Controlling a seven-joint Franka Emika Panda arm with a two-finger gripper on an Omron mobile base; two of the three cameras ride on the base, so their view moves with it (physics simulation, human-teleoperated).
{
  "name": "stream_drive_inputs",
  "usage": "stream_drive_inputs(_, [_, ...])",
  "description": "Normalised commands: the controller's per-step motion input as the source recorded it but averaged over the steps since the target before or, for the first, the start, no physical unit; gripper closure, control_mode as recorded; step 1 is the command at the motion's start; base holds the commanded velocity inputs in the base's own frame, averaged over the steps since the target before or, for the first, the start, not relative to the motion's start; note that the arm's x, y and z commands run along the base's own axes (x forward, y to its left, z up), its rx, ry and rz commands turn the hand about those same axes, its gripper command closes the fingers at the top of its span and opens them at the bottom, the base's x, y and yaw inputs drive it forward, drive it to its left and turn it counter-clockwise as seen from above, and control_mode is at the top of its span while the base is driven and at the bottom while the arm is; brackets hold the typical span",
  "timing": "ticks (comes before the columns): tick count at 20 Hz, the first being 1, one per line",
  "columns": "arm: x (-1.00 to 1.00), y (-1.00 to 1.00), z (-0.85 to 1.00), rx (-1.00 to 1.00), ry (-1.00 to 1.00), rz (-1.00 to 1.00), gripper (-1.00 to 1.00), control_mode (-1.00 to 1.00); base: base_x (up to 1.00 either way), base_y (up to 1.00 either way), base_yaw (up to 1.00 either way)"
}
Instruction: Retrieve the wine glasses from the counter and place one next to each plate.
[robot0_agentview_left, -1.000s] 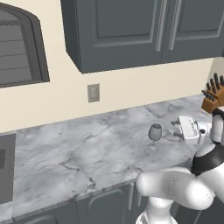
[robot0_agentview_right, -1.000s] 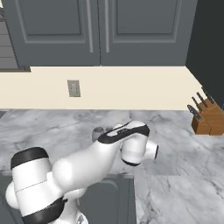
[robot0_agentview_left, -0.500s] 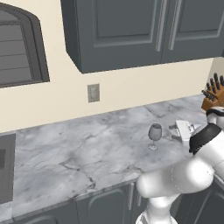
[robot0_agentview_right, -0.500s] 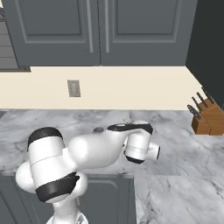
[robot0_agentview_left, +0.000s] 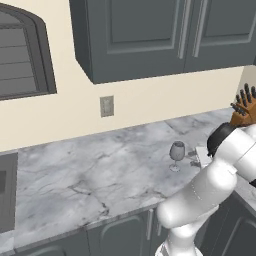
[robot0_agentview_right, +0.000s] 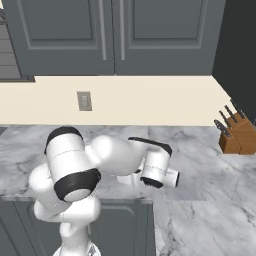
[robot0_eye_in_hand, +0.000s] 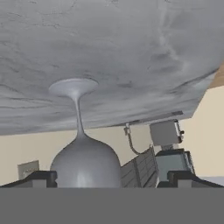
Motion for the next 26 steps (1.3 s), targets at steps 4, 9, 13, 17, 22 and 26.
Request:
stream_drive_inputs(4, [0.28, 0.0, -0.34, 0.0, 0.03, 0.0, -1.0, -1.0, 0.0, 0.0, 0.0])
stream_drive_inputs(9, [0.11, 0.0, -0.32, 0.0, 0.03, 0.0, -1.0, -1.0, 0.0, 0.0, 0.0])
stream_drive_inputs(13, [0.25, 0.0, -0.11, 0.0, 0.0, 0.0, -1.0, -1.0, 0.0, 0.0, 0.0])
stream_drive_inputs(17, [0.21, 0.07, -0.14, 0.0, 0.0, 0.0, -1.0, -1.0, 0.0, 0.0, 0.0])
stream_drive_inputs(22, [0.09, 0.27, -0.15, 0.0, 0.0, 0.0, -1.0, -1.0, 0.0, 0.0, 0.0])
stream_drive_inputs(26, [0.25, 0.28, -0.11, 0.0, 0.02, 0.0, -1.0, -1.0, 0.0, 0.0, 0.0])
